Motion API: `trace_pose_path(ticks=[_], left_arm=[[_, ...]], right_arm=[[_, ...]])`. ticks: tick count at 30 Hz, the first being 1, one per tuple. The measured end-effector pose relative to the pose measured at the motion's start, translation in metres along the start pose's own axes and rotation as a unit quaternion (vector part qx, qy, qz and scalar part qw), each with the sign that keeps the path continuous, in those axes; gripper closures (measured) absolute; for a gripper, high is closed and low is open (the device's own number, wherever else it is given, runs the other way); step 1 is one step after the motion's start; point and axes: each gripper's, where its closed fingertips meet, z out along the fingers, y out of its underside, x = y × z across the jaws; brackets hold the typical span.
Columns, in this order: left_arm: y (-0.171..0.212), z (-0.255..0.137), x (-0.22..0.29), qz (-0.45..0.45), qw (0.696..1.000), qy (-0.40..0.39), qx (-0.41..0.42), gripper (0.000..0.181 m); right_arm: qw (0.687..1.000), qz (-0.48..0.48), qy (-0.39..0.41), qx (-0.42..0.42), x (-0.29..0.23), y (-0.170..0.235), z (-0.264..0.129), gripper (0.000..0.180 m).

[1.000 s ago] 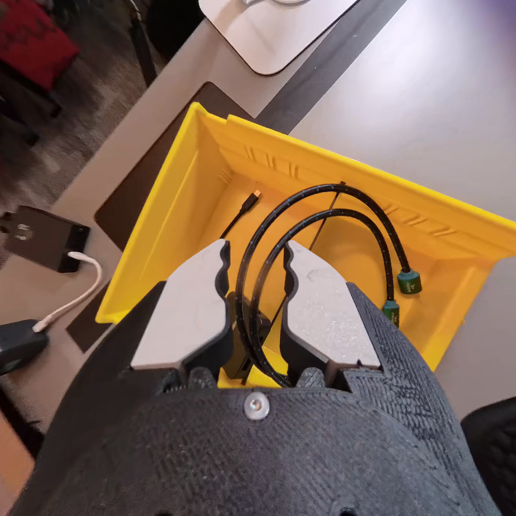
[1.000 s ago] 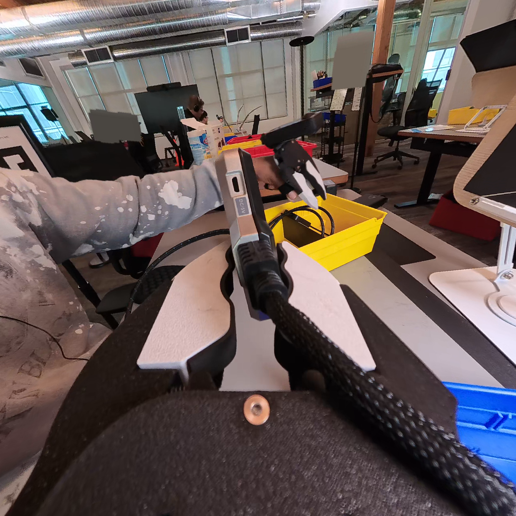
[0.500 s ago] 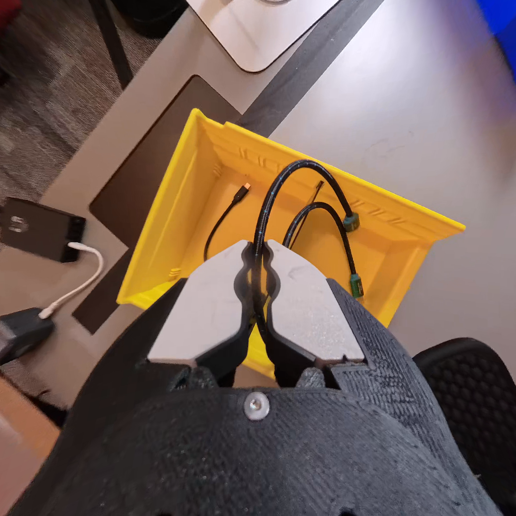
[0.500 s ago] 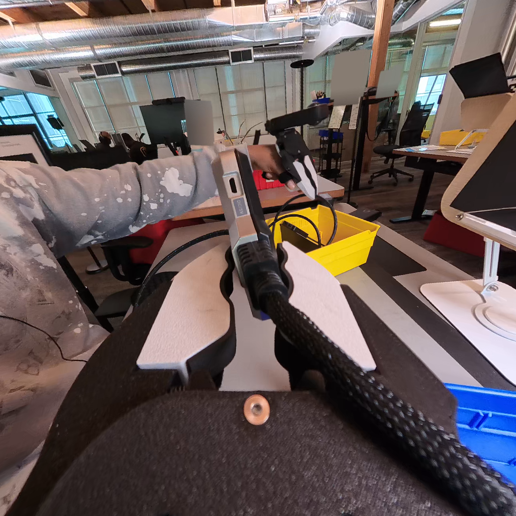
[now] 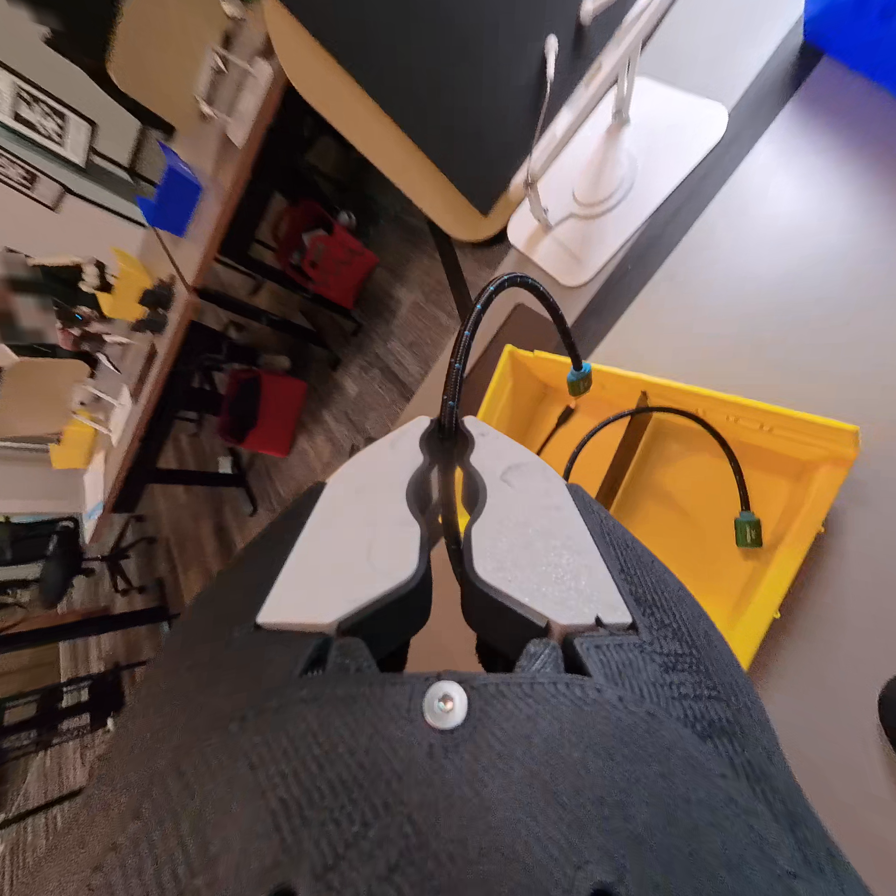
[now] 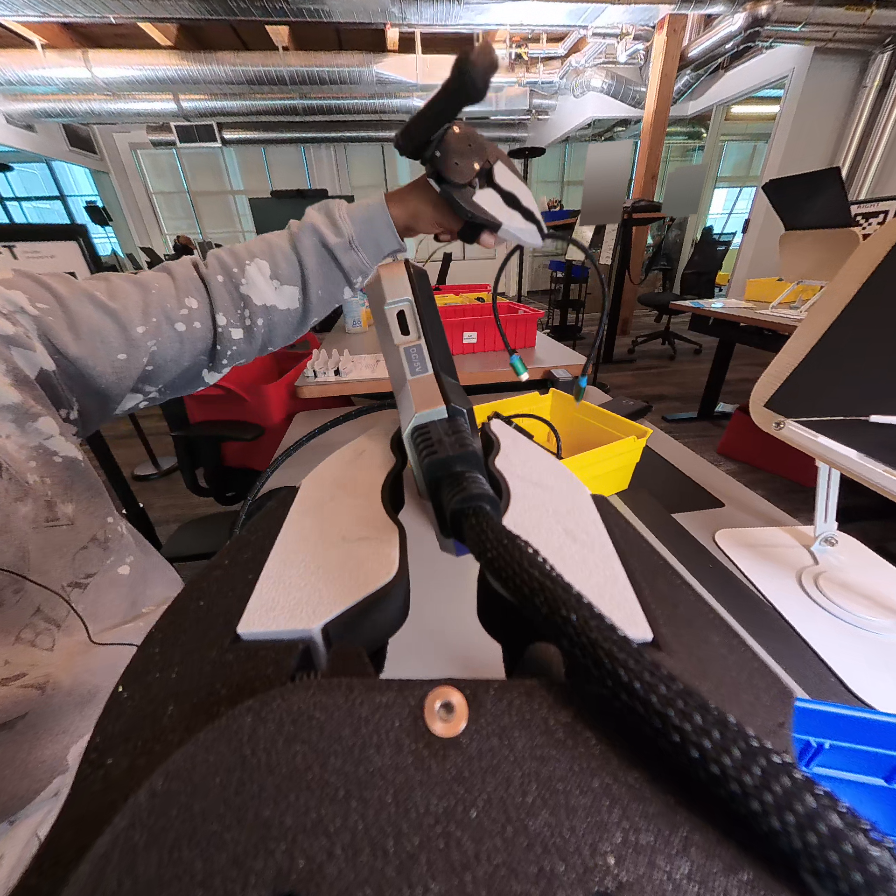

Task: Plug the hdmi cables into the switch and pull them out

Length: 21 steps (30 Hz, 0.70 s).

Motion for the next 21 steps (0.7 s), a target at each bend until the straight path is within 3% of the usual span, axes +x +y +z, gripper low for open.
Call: trace_pose_path(ticks=[1, 7, 14, 21], left_arm=[[-0.008, -0.007, -0.001, 0.002, 1.0, -0.005, 0.018, 0.173], [-0.057, -0.038, 0.044, 0.027, 0.986, 0.015, 0.165, 0.173], [-0.096, -0.042, 0.168, 0.049, 0.935, 0.112, 0.333, 0.174], [-0.06, -0.023, 0.309, 0.094, 0.887, 0.201, 0.405, 0.174]], right_arm=[[1.0, -0.002, 0.0, 0.001, -0.001, -0.001, -0.001, 0.151], [1.0, -0.009, -0.022, 0.018, -0.01, -0.011, -0.016, 0.151], [0.994, -0.011, -0.069, 0.083, -0.027, -0.037, -0.058, 0.151], [0.993, -0.028, -0.075, 0.088, -0.035, -0.04, -0.079, 0.151]])
